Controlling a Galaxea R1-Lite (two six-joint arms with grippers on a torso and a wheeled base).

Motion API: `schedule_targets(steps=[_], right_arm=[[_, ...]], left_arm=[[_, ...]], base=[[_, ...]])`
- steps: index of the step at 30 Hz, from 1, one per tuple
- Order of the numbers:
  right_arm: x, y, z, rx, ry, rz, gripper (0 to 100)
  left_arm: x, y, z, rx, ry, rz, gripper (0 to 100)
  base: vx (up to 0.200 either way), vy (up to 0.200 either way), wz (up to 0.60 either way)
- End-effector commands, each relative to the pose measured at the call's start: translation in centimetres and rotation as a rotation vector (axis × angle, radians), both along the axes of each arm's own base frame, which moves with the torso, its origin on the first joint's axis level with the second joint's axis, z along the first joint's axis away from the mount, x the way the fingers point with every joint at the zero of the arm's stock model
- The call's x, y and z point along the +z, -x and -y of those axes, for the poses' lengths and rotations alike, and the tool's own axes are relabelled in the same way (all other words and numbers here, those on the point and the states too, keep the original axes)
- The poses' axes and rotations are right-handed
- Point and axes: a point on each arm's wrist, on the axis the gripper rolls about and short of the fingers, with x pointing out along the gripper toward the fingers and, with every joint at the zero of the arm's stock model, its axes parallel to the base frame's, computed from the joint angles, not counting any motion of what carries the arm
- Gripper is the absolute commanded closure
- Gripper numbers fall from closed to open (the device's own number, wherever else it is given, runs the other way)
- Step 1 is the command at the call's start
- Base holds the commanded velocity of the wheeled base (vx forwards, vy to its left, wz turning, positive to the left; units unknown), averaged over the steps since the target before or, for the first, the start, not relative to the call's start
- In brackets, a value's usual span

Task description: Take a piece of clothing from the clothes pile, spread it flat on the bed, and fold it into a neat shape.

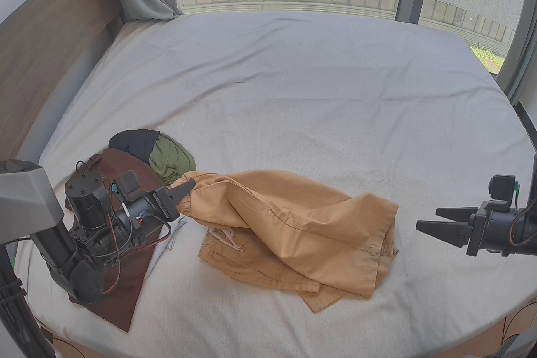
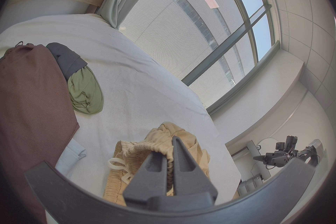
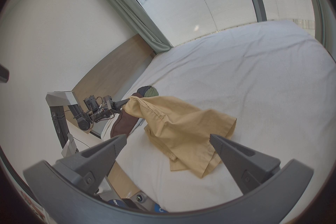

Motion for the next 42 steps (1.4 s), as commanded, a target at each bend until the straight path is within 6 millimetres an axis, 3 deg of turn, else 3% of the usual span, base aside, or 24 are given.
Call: schedule_targets(steps=[1,9,42], right_arm=[[-1.3,-0.9,-0.3,0.003,0.002,-0.073,0],[-3.8,-2.4,-0.7,0.016,-0.004,-0.147,0],[-10.5,-5.9,-1.6,0.002,-0.038,-0.279,0]], left_arm=[[-0.1,0.0,0.0,0.001,-0.001,-0.004,100],[-0.2,-0.1,0.0,-0.001,-0.001,-0.007,100],[-0.7,-0.3,-0.1,0.005,-0.007,-0.021,100]], base=[[0.000,0.000,0.00],[0.000,0.000,0.00],[0.000,0.000,0.00]])
